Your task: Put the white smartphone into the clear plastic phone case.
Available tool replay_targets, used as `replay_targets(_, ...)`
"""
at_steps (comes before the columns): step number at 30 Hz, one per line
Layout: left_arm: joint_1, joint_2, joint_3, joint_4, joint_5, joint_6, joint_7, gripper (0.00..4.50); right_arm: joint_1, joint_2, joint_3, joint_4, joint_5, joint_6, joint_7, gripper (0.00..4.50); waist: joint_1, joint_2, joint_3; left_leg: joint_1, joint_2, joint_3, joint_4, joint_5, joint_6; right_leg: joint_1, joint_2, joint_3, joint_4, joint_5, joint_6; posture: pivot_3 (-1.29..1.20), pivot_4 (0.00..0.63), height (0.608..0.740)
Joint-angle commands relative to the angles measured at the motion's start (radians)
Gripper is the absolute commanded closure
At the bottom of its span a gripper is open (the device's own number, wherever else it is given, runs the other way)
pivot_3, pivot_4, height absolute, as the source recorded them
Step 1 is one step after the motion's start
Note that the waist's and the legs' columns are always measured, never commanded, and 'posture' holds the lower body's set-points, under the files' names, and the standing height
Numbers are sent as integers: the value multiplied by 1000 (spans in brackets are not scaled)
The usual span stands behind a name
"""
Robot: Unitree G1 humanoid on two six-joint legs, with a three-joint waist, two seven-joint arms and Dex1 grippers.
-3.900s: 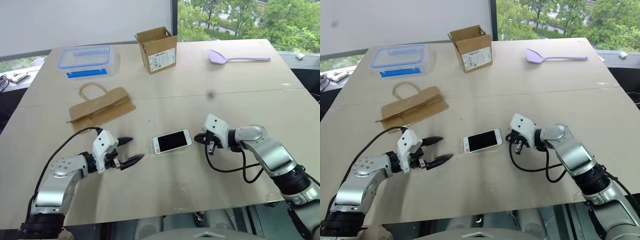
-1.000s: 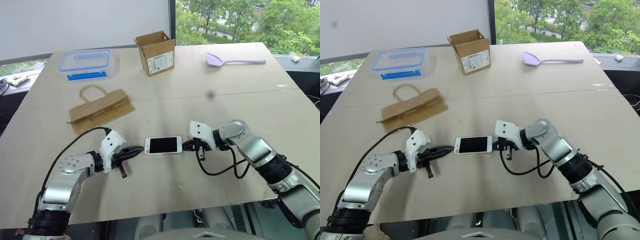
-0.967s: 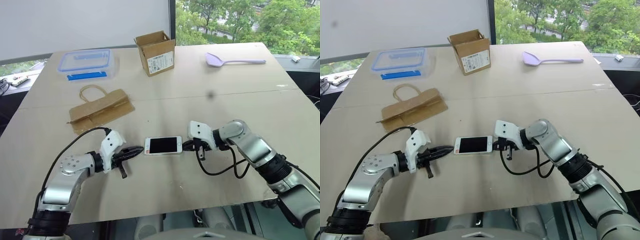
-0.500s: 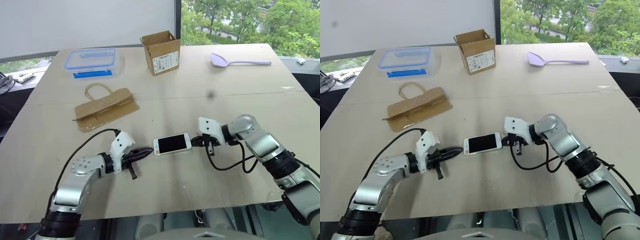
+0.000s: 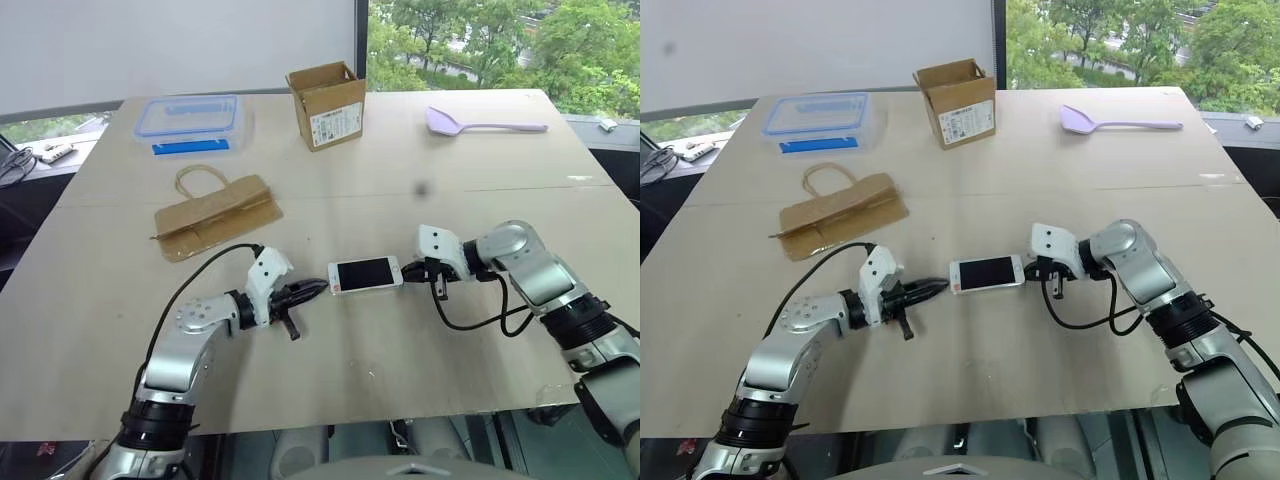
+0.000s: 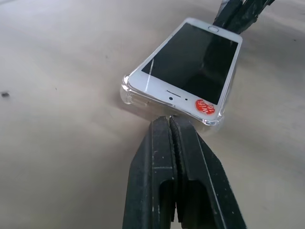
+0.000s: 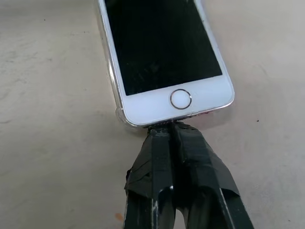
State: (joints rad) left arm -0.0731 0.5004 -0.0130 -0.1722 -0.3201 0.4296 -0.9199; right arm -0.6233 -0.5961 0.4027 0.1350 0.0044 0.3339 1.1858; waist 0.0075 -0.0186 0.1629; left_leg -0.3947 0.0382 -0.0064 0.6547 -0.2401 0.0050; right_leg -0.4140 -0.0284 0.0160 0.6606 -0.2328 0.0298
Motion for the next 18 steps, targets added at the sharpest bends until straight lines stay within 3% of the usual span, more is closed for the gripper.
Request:
replay_targets(1,1,19,47,-33,-69,28,-10,4456,35,5,-41,-41,12,3,-41,4500,0,0,0,0,0,0,0,0,0,0,0,0,0,0,0,0,150,740)
replay_targets(11,-38,92,149,18,-166,101,-23,4456,86,-34,-176,-198,99,101,-96,4500,-16,0,2,-2,1,0,-1,0,0,-1,1,0,-1,0,0,0,150,740)
replay_targets(18,-98,57,99,10,-191,124,-15,4456,-7,114,-87,-187,115,164,-130,4500,-30,-2,3,-1,2,-1,-2,0,0,-2,3,-1,0,2,3,0,150,740)
